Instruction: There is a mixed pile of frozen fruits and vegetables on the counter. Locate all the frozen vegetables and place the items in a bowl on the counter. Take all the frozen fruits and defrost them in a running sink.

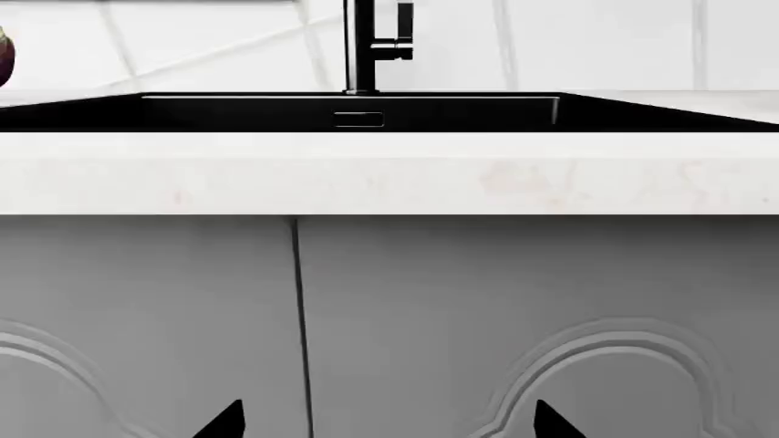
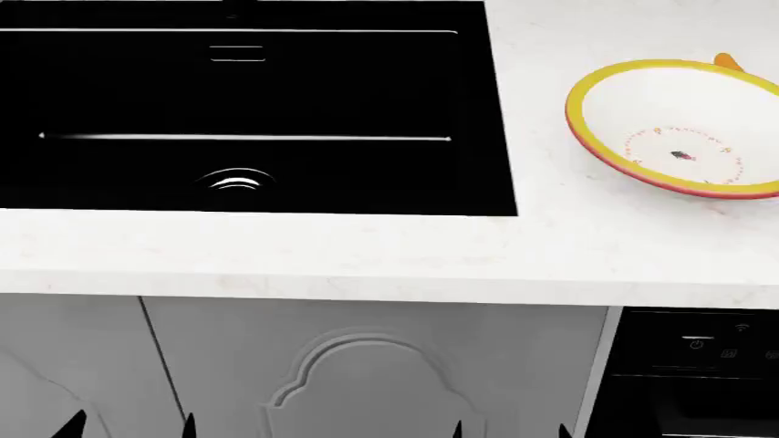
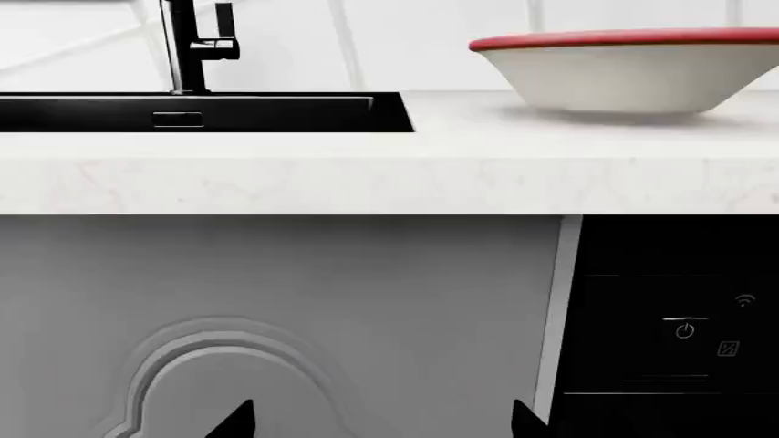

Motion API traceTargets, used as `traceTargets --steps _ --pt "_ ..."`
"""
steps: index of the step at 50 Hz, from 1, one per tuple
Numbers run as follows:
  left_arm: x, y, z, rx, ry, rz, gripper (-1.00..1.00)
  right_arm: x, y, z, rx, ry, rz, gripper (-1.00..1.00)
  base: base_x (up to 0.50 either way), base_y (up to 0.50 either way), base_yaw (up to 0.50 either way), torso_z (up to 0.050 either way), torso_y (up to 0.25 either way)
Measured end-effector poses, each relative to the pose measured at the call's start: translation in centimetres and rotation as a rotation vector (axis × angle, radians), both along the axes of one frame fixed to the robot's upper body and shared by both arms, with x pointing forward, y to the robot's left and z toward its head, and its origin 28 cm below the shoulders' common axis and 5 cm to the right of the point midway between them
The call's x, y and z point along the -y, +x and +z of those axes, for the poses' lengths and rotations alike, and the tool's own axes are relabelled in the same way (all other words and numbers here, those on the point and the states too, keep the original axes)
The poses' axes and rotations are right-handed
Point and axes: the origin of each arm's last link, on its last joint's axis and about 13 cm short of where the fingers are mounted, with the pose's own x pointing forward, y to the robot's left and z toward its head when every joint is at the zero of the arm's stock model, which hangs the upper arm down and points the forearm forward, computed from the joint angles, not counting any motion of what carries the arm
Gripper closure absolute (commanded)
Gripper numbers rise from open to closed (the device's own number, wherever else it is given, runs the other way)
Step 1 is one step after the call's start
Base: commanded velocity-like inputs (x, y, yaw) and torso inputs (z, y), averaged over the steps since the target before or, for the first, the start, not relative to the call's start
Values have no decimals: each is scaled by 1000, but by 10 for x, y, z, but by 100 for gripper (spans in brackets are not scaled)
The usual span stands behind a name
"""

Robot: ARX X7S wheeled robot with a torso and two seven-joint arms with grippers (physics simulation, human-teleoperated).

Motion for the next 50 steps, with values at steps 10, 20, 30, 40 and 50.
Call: traceTargets --steps 10,20,30,40,50 --pt "0 1 0 -1 9 1 -100 0 1 0 2 14 -1 -100 0 0 0 0 0" --pt "1 1 0 3 8 1 -100 1 0 0 -6 35 -4 -100 0 0 0 0 0" --pt "2 0 2 25 8 -27 -100 1 0 -1 -12 33 -4 -100 0 0 0 40 0" --pt "3 0 2 32 7 -39 -100 1 0 -1 -17 33 -2 -100 0 0 0 50 0" --pt "2 0 3 35 5 -41 -100 1 0 -1 -17 29 -1 -100 0 0 0 50 0"
